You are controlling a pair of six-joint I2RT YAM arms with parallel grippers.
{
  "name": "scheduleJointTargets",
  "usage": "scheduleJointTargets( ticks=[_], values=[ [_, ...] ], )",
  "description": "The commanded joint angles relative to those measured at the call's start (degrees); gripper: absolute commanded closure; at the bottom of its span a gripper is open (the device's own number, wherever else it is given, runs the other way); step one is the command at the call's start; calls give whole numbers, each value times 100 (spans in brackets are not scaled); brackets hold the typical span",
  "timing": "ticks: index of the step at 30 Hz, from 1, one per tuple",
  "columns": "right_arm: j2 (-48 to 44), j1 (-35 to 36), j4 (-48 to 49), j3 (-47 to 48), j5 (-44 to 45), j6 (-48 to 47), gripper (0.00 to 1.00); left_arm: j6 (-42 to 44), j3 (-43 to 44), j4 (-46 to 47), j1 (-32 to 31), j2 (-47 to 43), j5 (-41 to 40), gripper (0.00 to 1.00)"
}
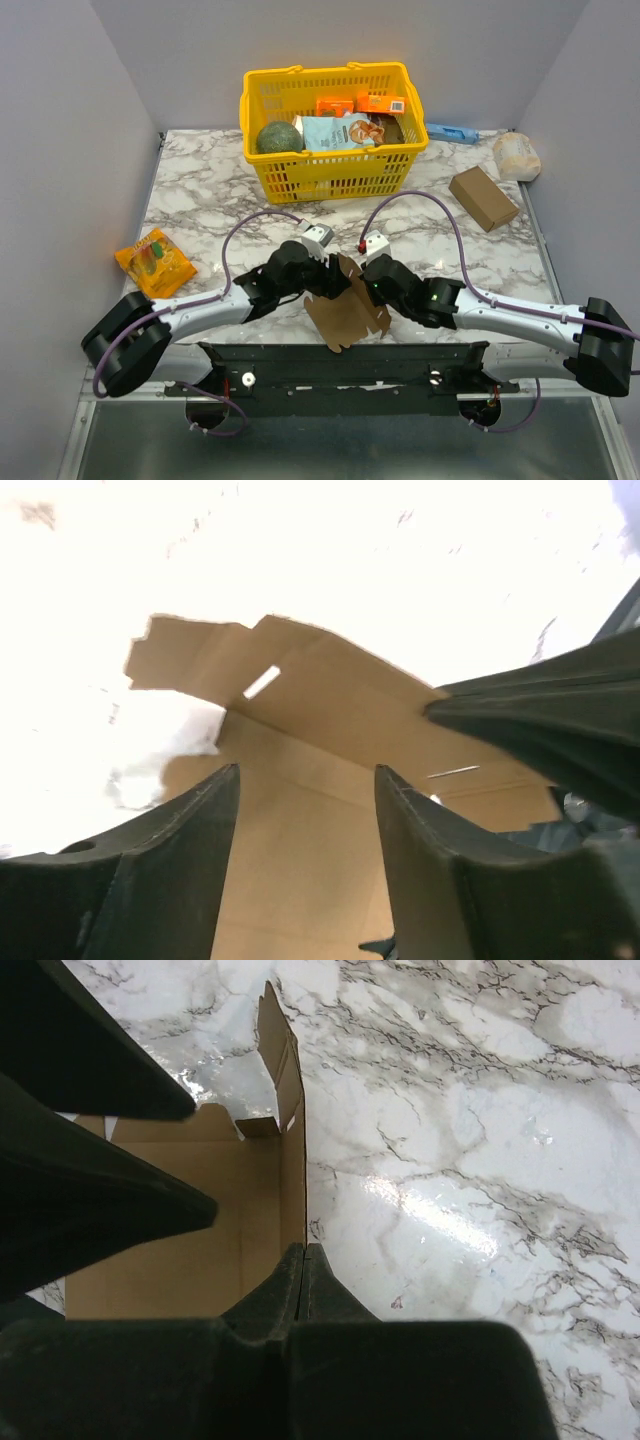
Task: Fold the paper box
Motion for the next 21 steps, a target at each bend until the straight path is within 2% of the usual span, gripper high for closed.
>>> scheduleJointTargets(
  ticks=[1, 5, 10, 12, 17, 21],
  values=[
    [-159, 6, 88, -107, 64, -235, 100, 583, -134, -622, 200, -829, 145, 31],
    [-317, -3, 194, -168, -111, -516, 100, 1249, -222, -579, 455, -1191, 329, 26],
    [-510, -3, 273, -265, -270, -675, 99, 2305, -90, -351, 508, -1051, 1039, 19],
    [-589, -12, 308, -318, -349, -692, 99, 2682, -143, 18, 552, -1042, 1260, 17],
    [-677, -12, 352, -406, -630, -780, 100, 3123, -20, 256, 614, -867, 1692, 16],
    [-651, -12, 370, -432, -745, -851, 100, 3352, 59, 309, 622, -682, 1587, 16]
  ],
)
